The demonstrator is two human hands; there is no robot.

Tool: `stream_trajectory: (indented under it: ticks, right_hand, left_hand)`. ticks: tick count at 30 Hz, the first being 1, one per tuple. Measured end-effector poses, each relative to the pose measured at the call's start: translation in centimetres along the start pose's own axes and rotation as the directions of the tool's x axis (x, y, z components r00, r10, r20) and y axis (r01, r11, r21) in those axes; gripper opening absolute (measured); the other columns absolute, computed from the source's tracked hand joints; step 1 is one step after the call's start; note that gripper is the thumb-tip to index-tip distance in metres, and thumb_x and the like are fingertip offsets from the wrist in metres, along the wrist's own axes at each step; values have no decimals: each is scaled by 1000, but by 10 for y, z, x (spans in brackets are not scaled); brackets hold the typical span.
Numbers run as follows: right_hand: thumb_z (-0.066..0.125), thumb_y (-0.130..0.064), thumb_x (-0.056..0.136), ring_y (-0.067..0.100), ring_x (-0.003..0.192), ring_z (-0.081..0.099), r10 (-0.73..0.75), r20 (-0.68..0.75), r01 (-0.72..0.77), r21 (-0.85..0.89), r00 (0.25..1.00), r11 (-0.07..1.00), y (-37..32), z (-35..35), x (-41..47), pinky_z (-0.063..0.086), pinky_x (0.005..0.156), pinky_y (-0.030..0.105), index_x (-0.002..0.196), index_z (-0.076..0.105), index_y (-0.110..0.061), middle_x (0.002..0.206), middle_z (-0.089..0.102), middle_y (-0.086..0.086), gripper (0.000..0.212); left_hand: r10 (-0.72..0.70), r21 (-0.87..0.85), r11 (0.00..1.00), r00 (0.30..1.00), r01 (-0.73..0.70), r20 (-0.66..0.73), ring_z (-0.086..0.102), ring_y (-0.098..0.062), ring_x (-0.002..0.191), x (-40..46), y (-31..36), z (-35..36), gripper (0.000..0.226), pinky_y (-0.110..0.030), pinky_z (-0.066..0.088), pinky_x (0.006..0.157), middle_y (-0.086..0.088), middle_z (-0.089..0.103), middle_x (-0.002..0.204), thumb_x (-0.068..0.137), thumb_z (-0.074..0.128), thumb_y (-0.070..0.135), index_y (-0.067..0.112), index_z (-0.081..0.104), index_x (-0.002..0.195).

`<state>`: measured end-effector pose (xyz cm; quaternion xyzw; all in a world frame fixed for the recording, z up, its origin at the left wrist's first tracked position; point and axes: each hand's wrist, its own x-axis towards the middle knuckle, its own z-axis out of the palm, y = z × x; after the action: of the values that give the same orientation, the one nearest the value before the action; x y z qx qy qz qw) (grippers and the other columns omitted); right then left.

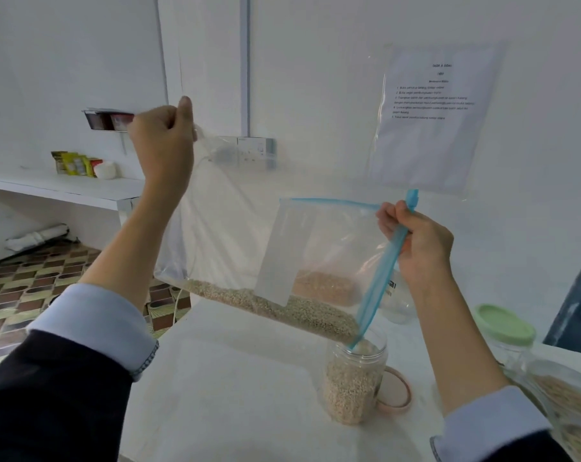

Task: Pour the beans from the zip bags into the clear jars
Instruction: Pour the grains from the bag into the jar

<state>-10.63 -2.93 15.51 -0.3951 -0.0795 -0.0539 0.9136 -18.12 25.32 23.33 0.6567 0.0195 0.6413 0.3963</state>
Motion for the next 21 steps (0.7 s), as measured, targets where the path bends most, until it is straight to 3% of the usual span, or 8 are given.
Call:
stream_trajectory:
  ticks: [4,9,13,21]
  right_hand:
    - [63,3,85,18,58,66,7,4,-7,19,1000,1000,-2,2,6,57,72,28,76,62,5,62,68,9,9]
    - [64,0,86,18,60,68,18,-2,-19,-21,1000,1000,1,-2,11,59,75,30,79,63,3,64,70,9,7]
    - [64,1,86,19,59,67,12,-10,-12,0,1000,1000,-2,-3,17,56,66,28,79,63,2,66,70,9,7]
    - [64,1,86,18,59,68,1,8,-1,11,1000,1000,-4,-5,19,57,67,27,79,63,3,65,70,9,7]
  left_hand:
    - [14,4,1000,1000,-14,1,39,1,37,1,2,2,49,-8,30,49,12,44,38,96,49,24,18,40,47]
    - [5,18,1000,1000,-6,26,40,2,38,0,3,5,49,-8,33,51,3,44,48,96,49,23,16,41,49]
    - [-6,-11,1000,1000,7,22,40,1,38,3,4,9,50,-10,32,52,12,44,39,95,50,25,18,39,47]
    - [-29,-17,999,999,29,19,39,-2,38,2,5,18,50,-16,33,51,17,46,36,95,49,25,15,39,47]
